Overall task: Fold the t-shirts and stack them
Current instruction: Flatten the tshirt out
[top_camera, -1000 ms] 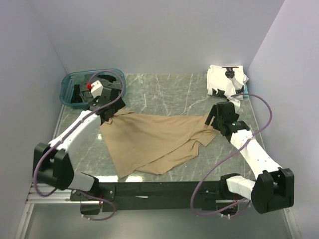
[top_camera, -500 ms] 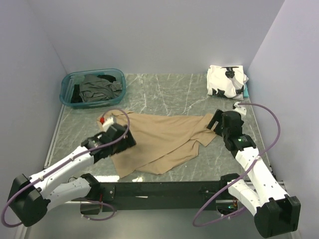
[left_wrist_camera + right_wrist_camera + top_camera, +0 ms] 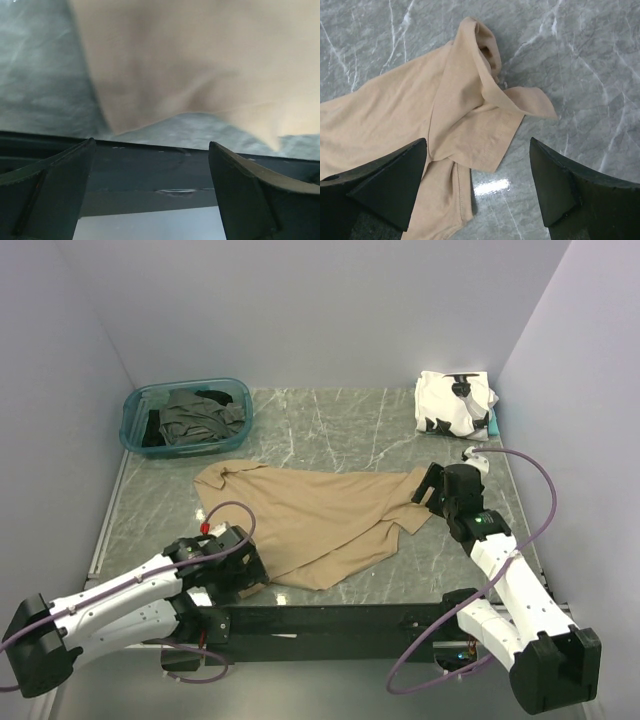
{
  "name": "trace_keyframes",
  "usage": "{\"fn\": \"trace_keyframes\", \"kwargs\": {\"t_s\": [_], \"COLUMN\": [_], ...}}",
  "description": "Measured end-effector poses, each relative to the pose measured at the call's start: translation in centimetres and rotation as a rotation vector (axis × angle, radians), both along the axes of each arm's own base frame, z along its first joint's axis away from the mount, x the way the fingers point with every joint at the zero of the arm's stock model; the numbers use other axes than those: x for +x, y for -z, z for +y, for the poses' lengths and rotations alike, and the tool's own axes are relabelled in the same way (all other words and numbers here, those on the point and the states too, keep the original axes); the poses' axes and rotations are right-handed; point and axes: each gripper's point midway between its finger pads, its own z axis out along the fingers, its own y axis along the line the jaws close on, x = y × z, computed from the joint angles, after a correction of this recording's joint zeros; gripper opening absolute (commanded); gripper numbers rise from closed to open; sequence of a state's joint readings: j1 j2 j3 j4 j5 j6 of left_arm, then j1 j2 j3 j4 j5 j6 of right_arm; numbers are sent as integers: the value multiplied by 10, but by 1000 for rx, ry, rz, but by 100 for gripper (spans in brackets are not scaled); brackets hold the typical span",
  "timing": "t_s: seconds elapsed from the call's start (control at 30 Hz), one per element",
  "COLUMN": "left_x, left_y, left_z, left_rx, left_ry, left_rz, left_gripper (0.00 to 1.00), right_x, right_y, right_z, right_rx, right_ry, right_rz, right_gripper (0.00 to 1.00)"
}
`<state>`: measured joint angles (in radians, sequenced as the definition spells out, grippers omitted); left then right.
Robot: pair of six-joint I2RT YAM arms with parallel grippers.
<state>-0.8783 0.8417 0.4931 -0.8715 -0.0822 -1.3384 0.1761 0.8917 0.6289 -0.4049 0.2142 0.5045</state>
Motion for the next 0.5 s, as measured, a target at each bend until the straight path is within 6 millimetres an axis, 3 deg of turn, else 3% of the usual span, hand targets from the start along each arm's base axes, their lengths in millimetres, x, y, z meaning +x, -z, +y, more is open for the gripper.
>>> {"fn": "trace_keyframes", "kwargs": {"t_s": [0.17,0.3,0.5], "left_x": [-14,-7,8], "left_y": [19,22,22], "left_z": [12,18,21], "left_rx": [90,164,240], "left_ry": [-16,-47,-66], "left_rz": [97,99,70], "left_gripper": [99,95,70], "right_x": [-1,-2,-2], "right_y": [2,6,6], "right_z": [3,4,5], "right_rx": [11,15,17], "right_ry": [-13,-20,-23], "right_rz": [3,10,10], "right_gripper": [89,89,89]}}
